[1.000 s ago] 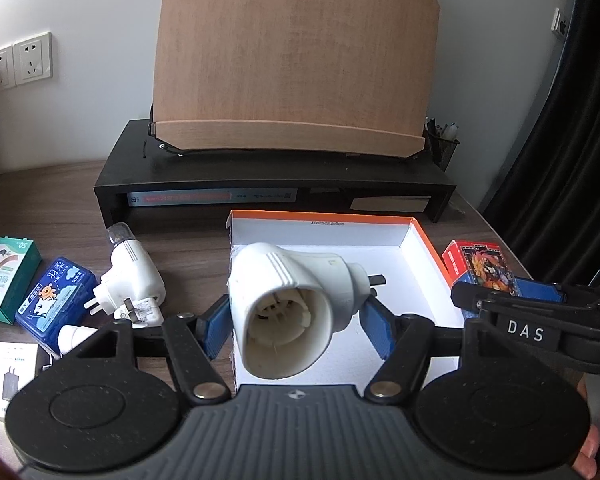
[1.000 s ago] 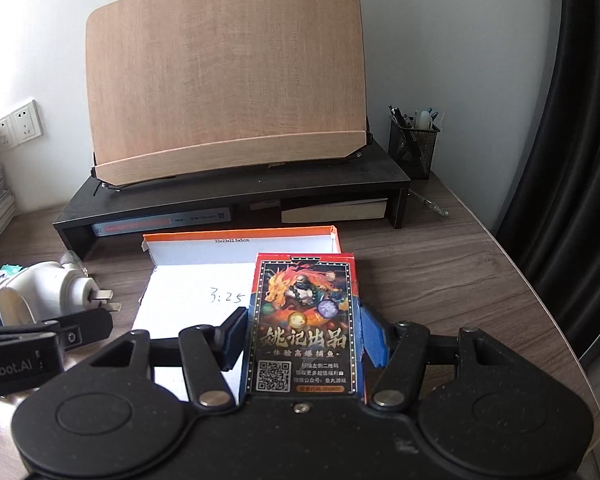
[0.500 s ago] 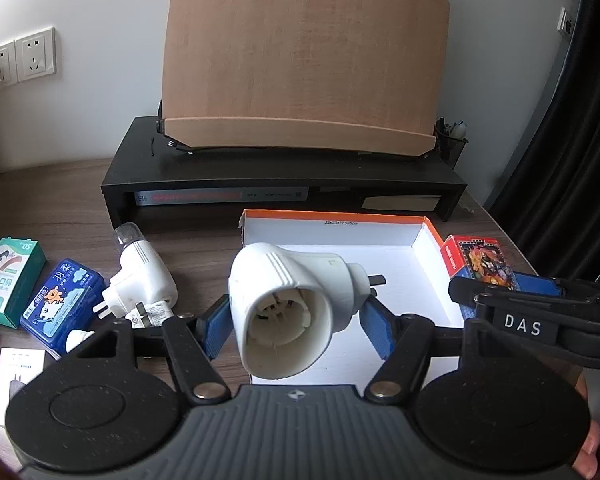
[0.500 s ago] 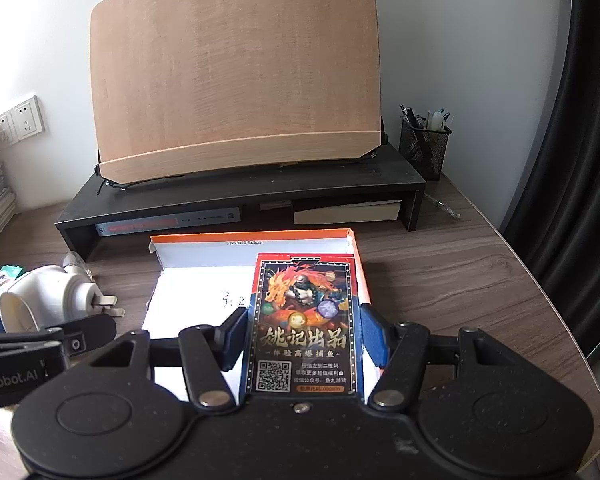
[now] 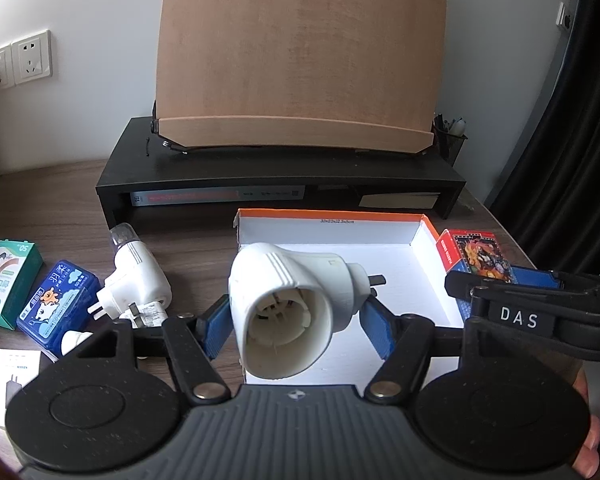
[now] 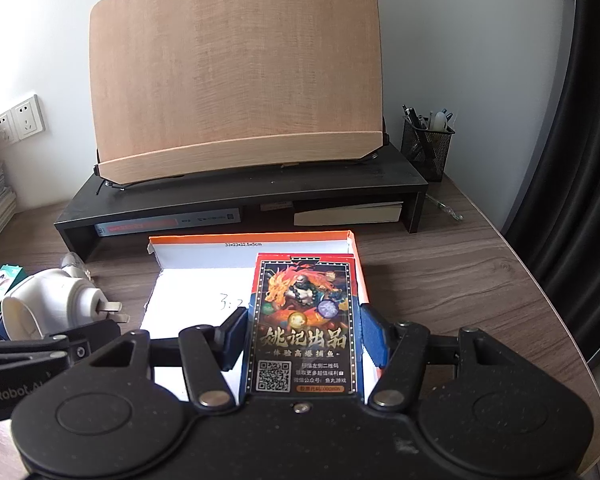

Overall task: Organize rigid objects
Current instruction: 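Carry the plug adapter and card box toward the open white box with both tools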

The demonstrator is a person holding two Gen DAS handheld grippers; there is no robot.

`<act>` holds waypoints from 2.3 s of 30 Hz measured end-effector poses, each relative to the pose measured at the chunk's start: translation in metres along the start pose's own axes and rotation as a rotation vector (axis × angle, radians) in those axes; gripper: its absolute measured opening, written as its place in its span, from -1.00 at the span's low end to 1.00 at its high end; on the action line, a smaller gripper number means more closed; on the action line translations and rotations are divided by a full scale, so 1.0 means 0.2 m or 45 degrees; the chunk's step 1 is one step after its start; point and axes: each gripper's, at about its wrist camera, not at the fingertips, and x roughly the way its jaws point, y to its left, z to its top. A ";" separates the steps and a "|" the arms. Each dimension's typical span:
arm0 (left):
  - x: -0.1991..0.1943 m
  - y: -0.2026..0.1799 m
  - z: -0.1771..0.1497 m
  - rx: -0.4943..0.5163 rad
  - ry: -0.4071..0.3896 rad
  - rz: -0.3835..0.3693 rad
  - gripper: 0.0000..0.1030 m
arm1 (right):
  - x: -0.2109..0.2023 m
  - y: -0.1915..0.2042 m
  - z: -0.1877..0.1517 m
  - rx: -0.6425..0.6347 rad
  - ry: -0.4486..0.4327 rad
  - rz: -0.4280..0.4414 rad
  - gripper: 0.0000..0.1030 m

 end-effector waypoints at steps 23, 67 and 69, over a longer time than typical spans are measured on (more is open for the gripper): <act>0.01 -0.05 0.00 0.021 -0.003 -0.001 0.34 | 0.02 -0.02 0.02 0.003 0.004 0.007 0.38; 0.04 -0.02 0.00 0.019 0.005 0.014 0.34 | 0.08 0.00 0.03 0.005 0.019 0.022 0.38; 0.04 -0.02 0.00 0.019 0.007 0.016 0.34 | 0.08 0.00 0.03 0.004 0.020 0.022 0.38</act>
